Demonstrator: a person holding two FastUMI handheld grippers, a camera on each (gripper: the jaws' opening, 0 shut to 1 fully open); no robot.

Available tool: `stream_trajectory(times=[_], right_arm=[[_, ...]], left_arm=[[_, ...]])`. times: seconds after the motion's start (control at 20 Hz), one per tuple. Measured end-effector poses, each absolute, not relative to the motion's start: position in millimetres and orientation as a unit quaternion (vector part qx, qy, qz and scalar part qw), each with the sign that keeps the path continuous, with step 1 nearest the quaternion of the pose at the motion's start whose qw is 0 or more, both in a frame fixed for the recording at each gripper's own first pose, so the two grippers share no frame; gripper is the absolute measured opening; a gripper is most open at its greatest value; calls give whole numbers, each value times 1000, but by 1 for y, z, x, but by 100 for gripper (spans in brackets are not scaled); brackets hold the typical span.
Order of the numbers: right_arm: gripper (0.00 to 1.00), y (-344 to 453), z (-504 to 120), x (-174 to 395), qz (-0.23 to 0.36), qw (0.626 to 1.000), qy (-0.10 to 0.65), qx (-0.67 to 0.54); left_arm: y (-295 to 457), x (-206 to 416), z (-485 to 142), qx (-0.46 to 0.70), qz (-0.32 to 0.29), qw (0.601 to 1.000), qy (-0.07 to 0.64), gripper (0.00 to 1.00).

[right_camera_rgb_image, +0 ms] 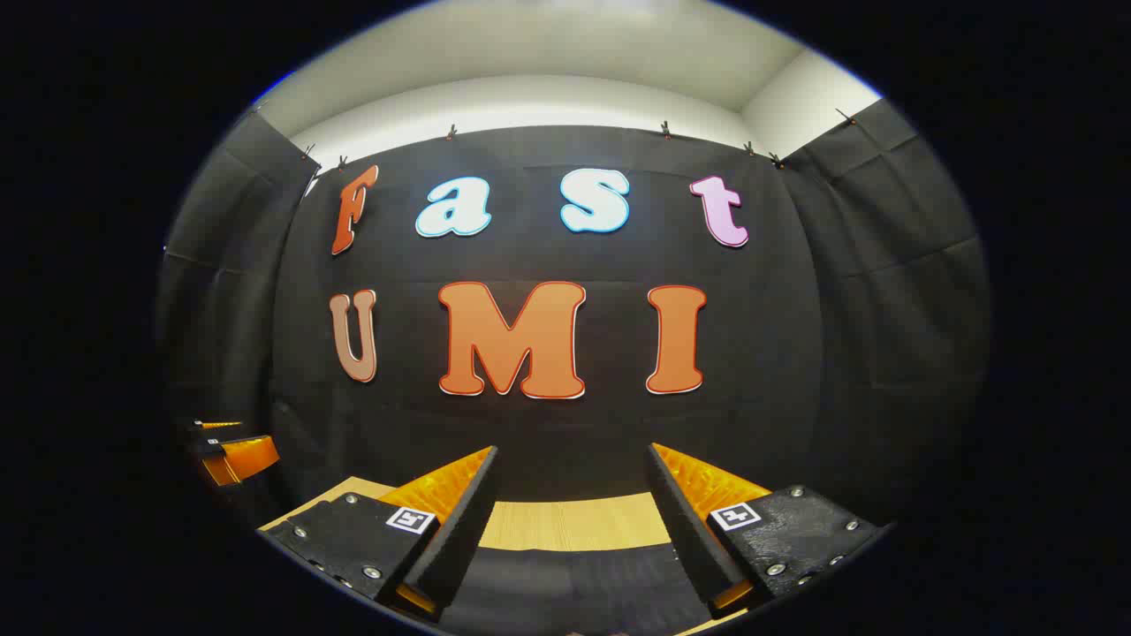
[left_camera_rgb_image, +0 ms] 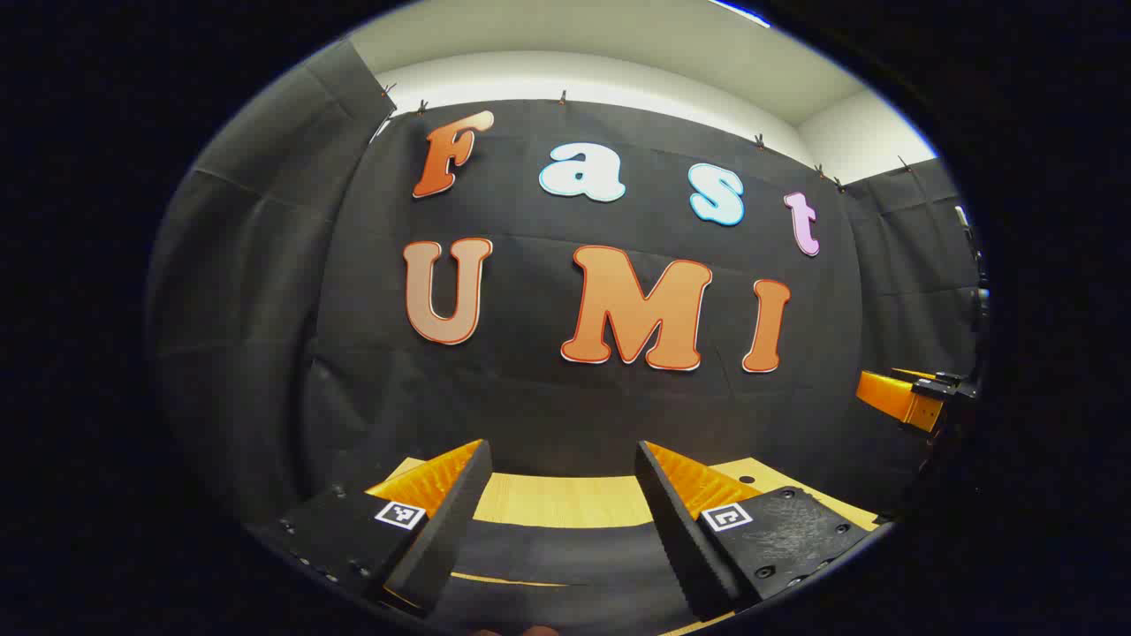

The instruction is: Grasp the waist and the cuffs of the jeans and fold them to make the two legs overlap; first hold the waist and fold one-third of the jeans toward the cuffs, then hold the cuffs and fold the remaining one-third in the same direction to finish folding.

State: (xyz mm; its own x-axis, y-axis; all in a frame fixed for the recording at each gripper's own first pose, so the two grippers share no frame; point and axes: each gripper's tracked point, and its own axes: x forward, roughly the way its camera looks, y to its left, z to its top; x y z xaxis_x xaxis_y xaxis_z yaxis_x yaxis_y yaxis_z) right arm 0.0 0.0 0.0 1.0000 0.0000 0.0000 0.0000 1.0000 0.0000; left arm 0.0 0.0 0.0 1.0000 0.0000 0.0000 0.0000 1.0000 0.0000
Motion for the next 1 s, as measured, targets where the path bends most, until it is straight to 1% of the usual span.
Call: stream_trajectory(times=[0.05, 0.1, 0.15, 0.2, 0.25, 0.3, 0.35, 0.4, 0.45, 0.6, 0.65, 0.7, 0.75, 0.8, 0.9, 0.95, 1.0], right_arm=[[100, 1, 1, -1, -7, 1000, -2, -2], [100, 2, 1, 0, -14, 1000, -1, -4], [100, 2, 0, -1, -19, 1000, -1, -4], [97, 1, 0, -1, -23, 1000, 1, -2], [100, 2, 0, -3, -27, 1000, 1, 1], [100, 0, 0, -5, -31, 1000, 2, 3], [100, -2, 1, -7, -32, 999, 3, 2], [97, -4, 1, -9, -33, 999, 3, -3], [97, -9, 0, -12, -36, 999, 3, -10], [97, -19, -2, -10, -33, 999, 10, -8], [100, -21, -3, -7, -32, 999, 9, -5], [97, -25, -2, -3, -32, 999, 7, -4], [92, -28, -1, 1, -28, 1000, 2, -4], [100, -29, 0, 5, -23, 1000, -1, -6], [100, -34, -4, 14, -10, 1000, 1, -7], [100, -37, -10, 17, -2, 1000, 6, -3], [100, -40, -18, 19, 3, 1000, 16, 1]], left_arm=[[3, 2, 0, -3, -3, 1000, 1, 98], [8, 5, -3, -3, -6, 1000, 4, 95], [13, 7, -5, -1, -5, 1000, 9, 95], [18, 7, -7, 0, -4, 1000, 13, 95], [22, 7, -6, 0, -5, 1000, 13, 95], [25, 7, -4, 1, -3, 1000, 13, 98], [29, 6, -2, 3, 1, 1000, 12, 98], [30, 6, -1, 6, 1, 1000, 11, 95], [30, 6, 1, 6, 1, 1000, 9, 98], [28, 12, 5, 7, 5, 1000, 4, 98], [25, 16, 5, 4, 5, 1000, 6, 95], [22, 17, 2, 3, 8, 1000, 9, 98], [22, 21, 2, 3, 14, 1000, 10, 98], [22, 22, 4, 5, 23, 1000, 8, 95], [27, 25, 0, 11, 43, 999, 10, 95], [30, 27, -2, 15, 51, 999, 14, 98], [33, 27, -6, 17, 58, 998, 19, 98]])
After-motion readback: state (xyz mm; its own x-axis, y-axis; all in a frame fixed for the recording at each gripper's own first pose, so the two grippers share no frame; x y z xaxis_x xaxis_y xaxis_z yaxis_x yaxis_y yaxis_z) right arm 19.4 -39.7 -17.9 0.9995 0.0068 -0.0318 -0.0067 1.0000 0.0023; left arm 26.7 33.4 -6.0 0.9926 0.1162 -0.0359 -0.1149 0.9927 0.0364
